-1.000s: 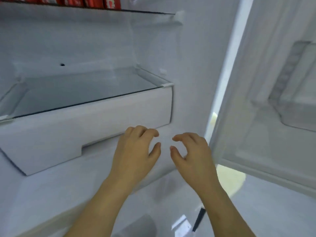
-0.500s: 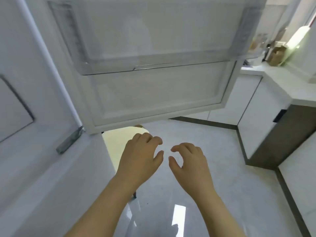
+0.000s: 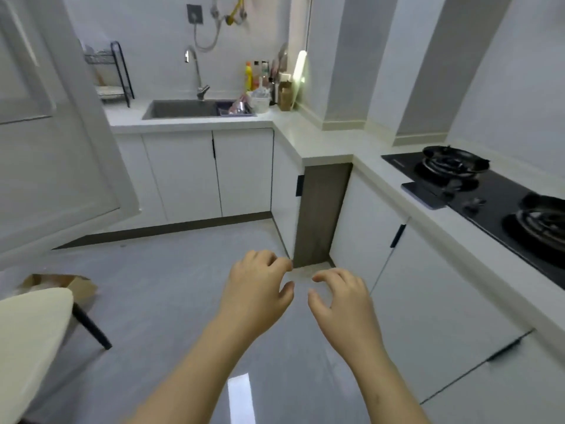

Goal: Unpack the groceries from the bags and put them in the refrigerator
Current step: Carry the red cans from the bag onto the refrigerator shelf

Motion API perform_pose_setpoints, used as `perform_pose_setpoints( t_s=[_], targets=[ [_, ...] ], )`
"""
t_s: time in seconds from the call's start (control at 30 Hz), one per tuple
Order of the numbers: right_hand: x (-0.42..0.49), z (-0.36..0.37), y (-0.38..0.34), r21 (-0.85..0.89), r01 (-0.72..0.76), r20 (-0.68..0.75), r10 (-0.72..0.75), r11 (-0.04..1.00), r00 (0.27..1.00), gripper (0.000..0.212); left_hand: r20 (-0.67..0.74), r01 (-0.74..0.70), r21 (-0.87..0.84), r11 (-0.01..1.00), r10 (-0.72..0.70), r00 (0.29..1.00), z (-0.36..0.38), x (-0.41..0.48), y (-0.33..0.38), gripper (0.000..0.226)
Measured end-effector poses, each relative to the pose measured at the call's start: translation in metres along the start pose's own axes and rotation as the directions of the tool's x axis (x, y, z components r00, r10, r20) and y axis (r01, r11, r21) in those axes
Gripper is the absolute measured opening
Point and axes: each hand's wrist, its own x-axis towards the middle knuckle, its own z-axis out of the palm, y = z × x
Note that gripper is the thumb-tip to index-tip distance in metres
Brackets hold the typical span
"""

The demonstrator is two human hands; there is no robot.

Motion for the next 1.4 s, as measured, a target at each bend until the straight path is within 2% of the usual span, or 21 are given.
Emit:
perform_pose_setpoints(
  t_s=[0.17,0.33,0.47,0.63,0.9,1.07,1.4],
  targets=[
    [0.012,-0.061,0.092,-0.055,-0.147,-0.068,0.143,0.988,0.987,0.031,0.075,-0.147,-0.076,0.986,0.153,0.985,0.067,0.063,0.084,0.023],
    [0.007,-0.104,0.161,-0.055,-0.311,-0.164,0.298,0.949,0.940,0.028,0.102,-0.310,-0.141,0.940,0.325,0.940,0.109,0.102,0.159,0.028],
    [-0.001,-0.126,0.204,-0.026,-0.446,-0.231,0.428,0.895,0.874,0.027,0.131,-0.424,-0.188,0.886,0.451,0.883,0.144,0.128,0.206,0.028],
    [0.002,-0.157,0.253,-0.025,-0.564,-0.337,0.524,0.825,0.782,0.027,0.135,-0.514,-0.295,0.805,0.568,0.812,0.182,0.165,0.260,0.034],
    [0.033,-0.202,0.322,0.015,-0.708,-0.494,0.621,0.706,0.609,0.025,0.150,-0.654,-0.376,0.657,0.739,0.657,0.234,0.239,0.339,0.033],
    [0.050,-0.226,0.361,0.071,-0.775,-0.581,0.657,0.628,0.480,0.025,0.069,-0.715,-0.479,0.509,0.834,0.547,0.268,0.280,0.388,0.019],
    [0.017,-0.264,0.419,0.141,-0.834,-0.699,0.651,0.533,0.298,0.020,0.050,-0.757,-0.571,0.318,0.934,0.354,0.298,0.287,0.491,0.027]
  ],
)
